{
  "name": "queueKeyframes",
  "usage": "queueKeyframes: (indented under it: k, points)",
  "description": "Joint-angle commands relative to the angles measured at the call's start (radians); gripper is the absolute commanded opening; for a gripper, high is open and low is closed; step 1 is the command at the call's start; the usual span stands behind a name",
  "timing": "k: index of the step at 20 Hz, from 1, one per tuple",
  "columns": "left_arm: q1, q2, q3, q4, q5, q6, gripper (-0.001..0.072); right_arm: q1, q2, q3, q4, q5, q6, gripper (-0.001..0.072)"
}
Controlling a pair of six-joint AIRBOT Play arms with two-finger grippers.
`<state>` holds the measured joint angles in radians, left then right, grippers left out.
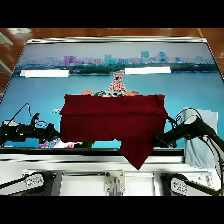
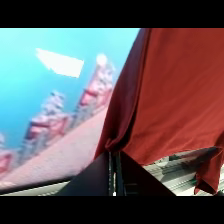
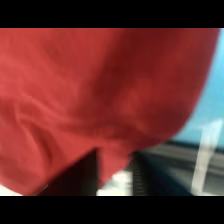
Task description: Fold the shirts.
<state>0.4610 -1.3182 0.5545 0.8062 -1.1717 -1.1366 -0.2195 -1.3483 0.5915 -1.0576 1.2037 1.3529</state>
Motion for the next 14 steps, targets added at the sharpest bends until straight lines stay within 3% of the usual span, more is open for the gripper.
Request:
queueKeyframes:
  k: [1,4,6,10,14]
  points:
    - [0.0,0.002,0.005,0.0,0.0,0.018,0.0045,0.059,0.009,-0.01,0.027,-0.031,0.051,0.006]
    - [0.0,0.047,0.052,-0.054,0.0,0.135,0.0044,0.047,0.115,0.031,0.039,-0.027,0.037,0.0058]
    - [-0.001,0.075,0.12,-0.104,0.013,0.141,0.0044,0.047,0.2,0.112,0.04,-0.042,0.039,0.0057]
    - [-0.077,0.059,0.292,-0.116,0.095,0.072,0.0044,0.047,0.179,0.328,0.04,-0.071,0.09,0.0056]
    - [-0.185,-0.03,0.457,-0.116,0.218,-0.024,0.0044,0.047,0.003,0.581,0.039,-0.124,0.113,0.0057]
